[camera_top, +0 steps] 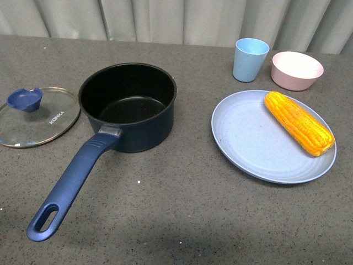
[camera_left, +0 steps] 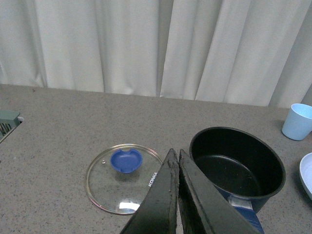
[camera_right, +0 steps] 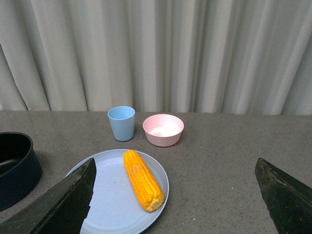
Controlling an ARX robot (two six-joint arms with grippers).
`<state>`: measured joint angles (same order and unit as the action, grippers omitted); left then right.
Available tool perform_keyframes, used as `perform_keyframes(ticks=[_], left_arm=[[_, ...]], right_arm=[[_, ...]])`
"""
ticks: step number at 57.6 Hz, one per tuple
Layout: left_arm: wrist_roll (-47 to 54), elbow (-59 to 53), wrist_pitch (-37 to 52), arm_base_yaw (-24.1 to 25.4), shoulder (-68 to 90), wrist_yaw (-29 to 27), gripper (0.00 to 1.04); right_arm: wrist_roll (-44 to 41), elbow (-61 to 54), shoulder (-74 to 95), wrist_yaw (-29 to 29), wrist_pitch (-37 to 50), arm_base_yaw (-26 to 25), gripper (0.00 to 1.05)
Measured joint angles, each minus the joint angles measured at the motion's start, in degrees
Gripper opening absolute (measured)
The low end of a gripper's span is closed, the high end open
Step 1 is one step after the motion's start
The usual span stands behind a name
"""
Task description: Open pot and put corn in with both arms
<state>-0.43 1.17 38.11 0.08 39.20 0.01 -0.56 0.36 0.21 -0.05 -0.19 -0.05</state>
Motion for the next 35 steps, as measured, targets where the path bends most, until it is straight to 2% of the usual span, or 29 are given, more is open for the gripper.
perform_keyframes(ticks=[35], left_arm=[[0.00,-0.07,-21.86,0.00,-23.19,0.00,0.04]], right_arm=[[0.00,0.00,0.00,0.00,0.00,0.00,0.95]])
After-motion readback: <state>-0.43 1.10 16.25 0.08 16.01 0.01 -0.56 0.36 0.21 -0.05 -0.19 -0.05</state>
